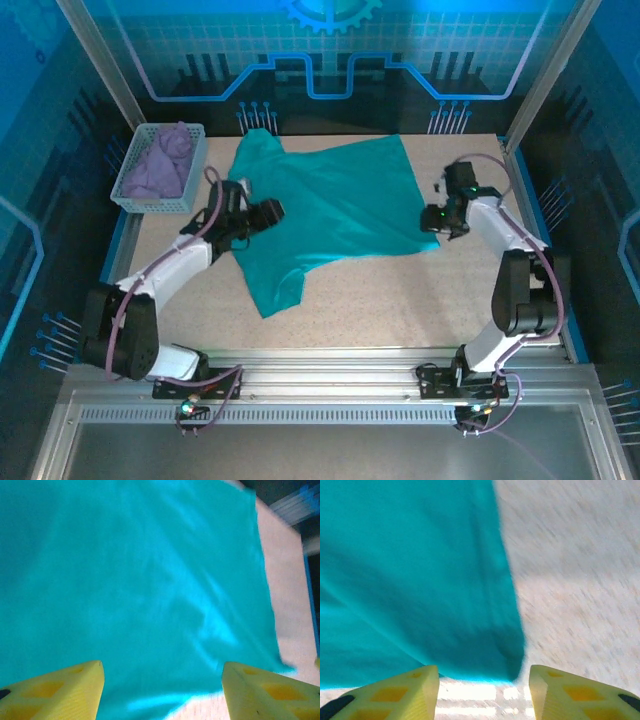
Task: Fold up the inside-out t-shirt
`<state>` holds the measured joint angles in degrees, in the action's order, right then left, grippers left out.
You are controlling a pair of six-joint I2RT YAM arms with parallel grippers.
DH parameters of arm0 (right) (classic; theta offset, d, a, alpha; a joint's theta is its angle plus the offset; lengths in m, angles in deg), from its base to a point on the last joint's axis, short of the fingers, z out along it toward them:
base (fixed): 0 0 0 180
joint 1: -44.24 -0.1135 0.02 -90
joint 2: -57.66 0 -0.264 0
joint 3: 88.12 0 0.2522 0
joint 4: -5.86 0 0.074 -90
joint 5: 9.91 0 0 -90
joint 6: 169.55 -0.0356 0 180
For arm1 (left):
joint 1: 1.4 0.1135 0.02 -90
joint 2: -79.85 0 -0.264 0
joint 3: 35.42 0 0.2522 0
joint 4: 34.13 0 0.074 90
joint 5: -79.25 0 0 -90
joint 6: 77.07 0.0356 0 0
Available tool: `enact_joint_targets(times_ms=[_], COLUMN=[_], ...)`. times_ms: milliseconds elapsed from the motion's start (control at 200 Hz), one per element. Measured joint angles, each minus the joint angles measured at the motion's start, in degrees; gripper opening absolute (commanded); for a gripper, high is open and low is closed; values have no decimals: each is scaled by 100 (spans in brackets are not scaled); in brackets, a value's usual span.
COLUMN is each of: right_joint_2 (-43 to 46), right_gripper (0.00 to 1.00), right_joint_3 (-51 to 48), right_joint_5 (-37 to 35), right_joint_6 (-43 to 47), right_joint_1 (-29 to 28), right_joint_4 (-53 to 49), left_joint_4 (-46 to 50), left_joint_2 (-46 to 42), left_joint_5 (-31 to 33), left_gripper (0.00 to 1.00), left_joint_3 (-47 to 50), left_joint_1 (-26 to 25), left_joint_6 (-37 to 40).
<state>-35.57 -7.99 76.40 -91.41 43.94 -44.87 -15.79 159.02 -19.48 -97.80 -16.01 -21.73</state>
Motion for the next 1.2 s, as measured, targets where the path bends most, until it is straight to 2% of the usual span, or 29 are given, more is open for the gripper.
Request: enact_joint_targets(times_ms=[135,345,415,530,610,700,855,1075,1200], right_joint_2=[-17,-452,-695,-1036,-1134,-1231,-1458,-1598,-1576], right_gripper=[50,44,37,19,12,9,12,35,39], right_joint_3=[-334,-326,-240,-26,116,289,544,675,693], right_joint_5=[251,599,636,629,612,531,389,85,70], right_joint_6=[-105,-131,-129,-72,-90,-59,-59,-31,-13], right_joint_1=[315,289,289,289,299,317,398,455,455], right_joint_4=[-7,142,144,164,162,149,98,-79,-118], left_joint_4=[378,723,769,756,726,651,651,654,658], left_joint_2=[-503,-874,-798,-520,-378,-356,-341,-341,-361], left_joint_5=[-39,-37,-44,-94,-103,-120,-120,-118,-118], left_gripper=[65,66,66,66,67,66,67,67,67], left_joint_3=[667,1515,1668,1755,1849,1856,1856,1856,1856], left_joint_1=[-345,-378,-378,-378,-378,-378,-378,-378,-378], left_joint_6=[4,0,0,0,2,4,4,4,4])
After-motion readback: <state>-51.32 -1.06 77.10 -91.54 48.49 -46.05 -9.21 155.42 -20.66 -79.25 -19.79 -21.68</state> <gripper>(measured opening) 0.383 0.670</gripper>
